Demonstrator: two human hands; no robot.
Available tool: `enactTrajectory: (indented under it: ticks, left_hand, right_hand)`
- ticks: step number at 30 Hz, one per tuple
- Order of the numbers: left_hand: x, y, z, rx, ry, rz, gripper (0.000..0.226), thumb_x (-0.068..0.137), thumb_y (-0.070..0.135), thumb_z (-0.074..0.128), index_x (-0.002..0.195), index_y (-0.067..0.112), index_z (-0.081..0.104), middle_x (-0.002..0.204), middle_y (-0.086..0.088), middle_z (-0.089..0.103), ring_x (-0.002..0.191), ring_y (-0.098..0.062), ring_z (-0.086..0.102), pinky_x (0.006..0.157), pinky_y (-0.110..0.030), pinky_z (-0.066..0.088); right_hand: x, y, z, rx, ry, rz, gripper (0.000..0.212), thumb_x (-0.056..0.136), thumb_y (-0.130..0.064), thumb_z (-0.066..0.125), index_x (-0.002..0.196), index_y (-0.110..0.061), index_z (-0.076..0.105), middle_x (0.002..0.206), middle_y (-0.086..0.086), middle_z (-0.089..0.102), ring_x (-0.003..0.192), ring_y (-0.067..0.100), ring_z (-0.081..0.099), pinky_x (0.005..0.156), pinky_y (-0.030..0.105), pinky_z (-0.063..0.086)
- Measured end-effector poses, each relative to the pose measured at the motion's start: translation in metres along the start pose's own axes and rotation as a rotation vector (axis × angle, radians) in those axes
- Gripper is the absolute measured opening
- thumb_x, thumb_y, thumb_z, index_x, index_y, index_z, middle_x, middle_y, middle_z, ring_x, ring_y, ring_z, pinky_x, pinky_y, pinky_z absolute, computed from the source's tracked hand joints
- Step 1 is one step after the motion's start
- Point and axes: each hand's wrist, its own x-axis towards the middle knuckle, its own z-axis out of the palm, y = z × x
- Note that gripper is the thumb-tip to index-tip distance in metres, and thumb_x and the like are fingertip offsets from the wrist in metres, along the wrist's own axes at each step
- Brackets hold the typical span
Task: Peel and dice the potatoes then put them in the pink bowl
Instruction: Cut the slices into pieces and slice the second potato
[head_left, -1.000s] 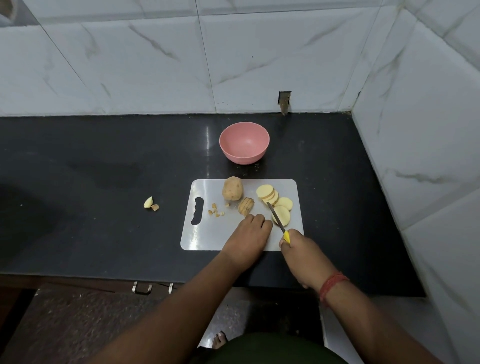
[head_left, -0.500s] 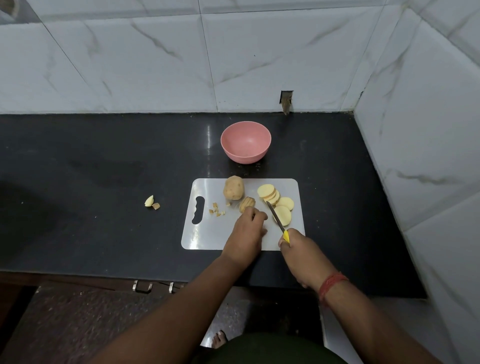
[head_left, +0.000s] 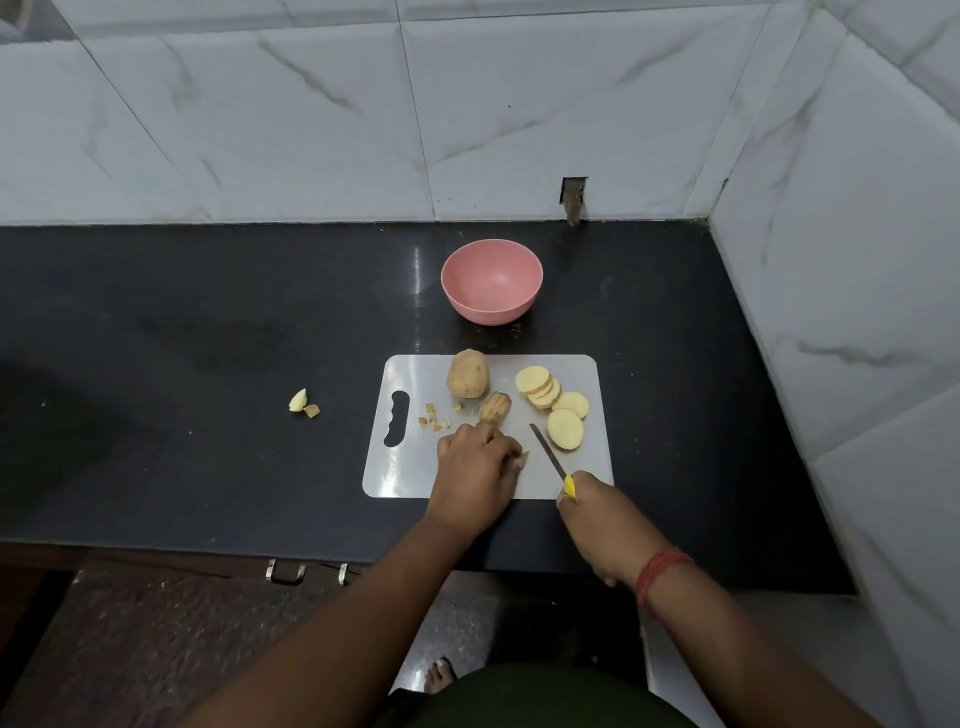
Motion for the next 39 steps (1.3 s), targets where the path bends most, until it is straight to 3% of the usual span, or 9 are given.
enactTrajectory:
  ticks: [9, 14, 20, 27, 39]
  left_hand:
    - [0.004, 0.004, 0.001, -0.093, -0.006, -0.127, 0.018, 0.094, 0.040, 0.065, 0.103, 0.027, 0.073, 0.104, 0.009, 0.061, 0.103, -0.015, 0.048, 0.092, -0.035, 0.034]
    - [0.005, 0.007, 0.000, -0.094, -0.008, -0.168, 0.014, 0.092, 0.039, 0.067, 0.097, 0.027, 0.073, 0.102, 0.009, 0.059, 0.101, -0.015, 0.048, 0.090, -0.033, 0.032]
    - [0.005, 0.008, -0.002, -0.072, -0.018, -0.166, 0.014, 0.092, 0.037, 0.065, 0.099, 0.027, 0.073, 0.103, 0.008, 0.059, 0.102, -0.016, 0.048, 0.089, -0.032, 0.031]
    - [0.004, 0.008, -0.003, -0.070, -0.012, -0.154, 0.012, 0.093, 0.036, 0.065, 0.098, 0.028, 0.073, 0.102, 0.010, 0.058, 0.101, -0.015, 0.048, 0.088, -0.031, 0.028]
    - [0.007, 0.006, -0.004, -0.071, -0.024, -0.173, 0.010, 0.090, 0.039, 0.070, 0.092, 0.029, 0.074, 0.102, 0.012, 0.059, 0.101, -0.013, 0.046, 0.086, -0.029, 0.025]
  right_hand:
    - [0.006, 0.003, 0.011, -0.147, -0.013, -0.006, 0.017, 0.103, -0.028, 0.035, 0.100, -0.013, 0.042, 0.086, 0.004, 0.052, 0.057, 0.015, 0.048, 0.045, 0.025, 0.036]
    - [0.010, 0.004, 0.015, -0.179, -0.019, 0.009, 0.015, 0.102, -0.028, 0.036, 0.099, -0.014, 0.041, 0.084, 0.003, 0.050, 0.064, 0.018, 0.051, 0.058, 0.028, 0.043]
    - [0.012, 0.004, 0.016, -0.198, -0.024, 0.006, 0.014, 0.102, -0.026, 0.037, 0.098, -0.014, 0.041, 0.088, 0.004, 0.051, 0.073, 0.021, 0.052, 0.064, 0.027, 0.041]
    - [0.013, 0.005, 0.017, -0.213, -0.026, -0.009, 0.013, 0.102, -0.024, 0.037, 0.096, -0.012, 0.040, 0.098, 0.012, 0.060, 0.075, 0.024, 0.052, 0.064, 0.028, 0.039]
    - [0.010, 0.001, 0.015, -0.219, -0.038, -0.019, 0.010, 0.102, -0.022, 0.037, 0.098, -0.013, 0.040, 0.092, 0.007, 0.053, 0.075, 0.021, 0.052, 0.063, 0.028, 0.041]
